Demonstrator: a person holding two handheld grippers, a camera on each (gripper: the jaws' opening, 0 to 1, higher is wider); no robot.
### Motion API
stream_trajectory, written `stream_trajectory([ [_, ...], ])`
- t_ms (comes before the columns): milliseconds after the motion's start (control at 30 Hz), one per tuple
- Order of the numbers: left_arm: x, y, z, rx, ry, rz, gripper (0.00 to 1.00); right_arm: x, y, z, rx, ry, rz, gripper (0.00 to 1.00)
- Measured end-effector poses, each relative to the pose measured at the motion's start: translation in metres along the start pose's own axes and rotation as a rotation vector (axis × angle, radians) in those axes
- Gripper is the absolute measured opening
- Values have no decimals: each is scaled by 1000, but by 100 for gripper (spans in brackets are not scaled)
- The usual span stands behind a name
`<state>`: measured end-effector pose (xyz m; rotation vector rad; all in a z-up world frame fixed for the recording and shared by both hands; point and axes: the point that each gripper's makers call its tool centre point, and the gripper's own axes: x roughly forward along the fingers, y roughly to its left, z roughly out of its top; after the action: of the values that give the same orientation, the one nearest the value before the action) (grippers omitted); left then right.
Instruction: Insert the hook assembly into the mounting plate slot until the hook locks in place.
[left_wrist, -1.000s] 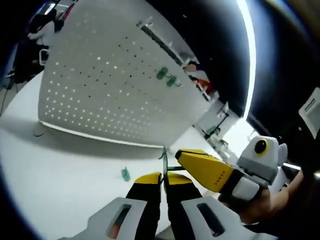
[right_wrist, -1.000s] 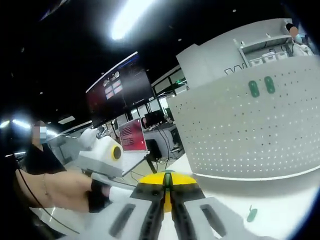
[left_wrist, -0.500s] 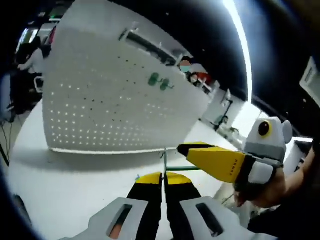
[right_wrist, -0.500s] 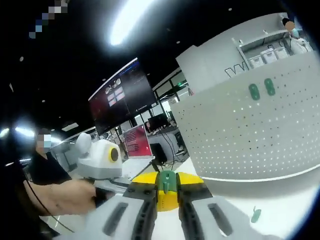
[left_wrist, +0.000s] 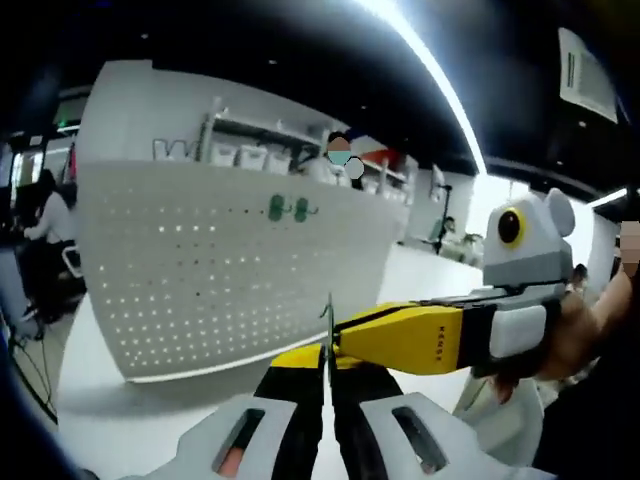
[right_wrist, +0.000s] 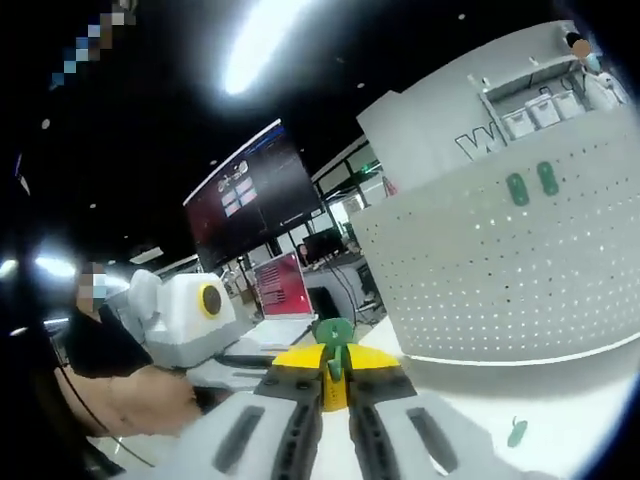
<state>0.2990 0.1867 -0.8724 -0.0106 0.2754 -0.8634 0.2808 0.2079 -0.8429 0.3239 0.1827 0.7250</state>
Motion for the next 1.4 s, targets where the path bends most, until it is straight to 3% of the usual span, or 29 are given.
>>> stream_trajectory([
  [267,1,2,-3,-21,44,11,2,2,-2,-1,-4,11,-17,0],
  [367,1,1,-7,-52,48,-3,2,1,-6,-3,39,21,-22,0],
  [433,1,0,-8,-25,55,-13,2,0,-5,-3,41,21,-25,0],
  [767,-9,3,13,55,-27,-1,5,3,6,18,7,-25,9,0],
  [933,-12,5,10,62,-38,7,29,1,-3,26,-29,-40,-13,0],
  [1033,-11,7,2,6,-16,7,45,-1,-12,28,-35,-38,-31,0],
  [1200,-12,4,-1,-7,-19,-7,59,0,-19,25,-45,-31,-53,0],
  [1300,-14,12,-9,47,22,35,67,1,-23,24,-59,-29,-66,0],
  [1400,-15,13,-10,24,16,25,73,3,-27,22,-72,-20,-73,0],
])
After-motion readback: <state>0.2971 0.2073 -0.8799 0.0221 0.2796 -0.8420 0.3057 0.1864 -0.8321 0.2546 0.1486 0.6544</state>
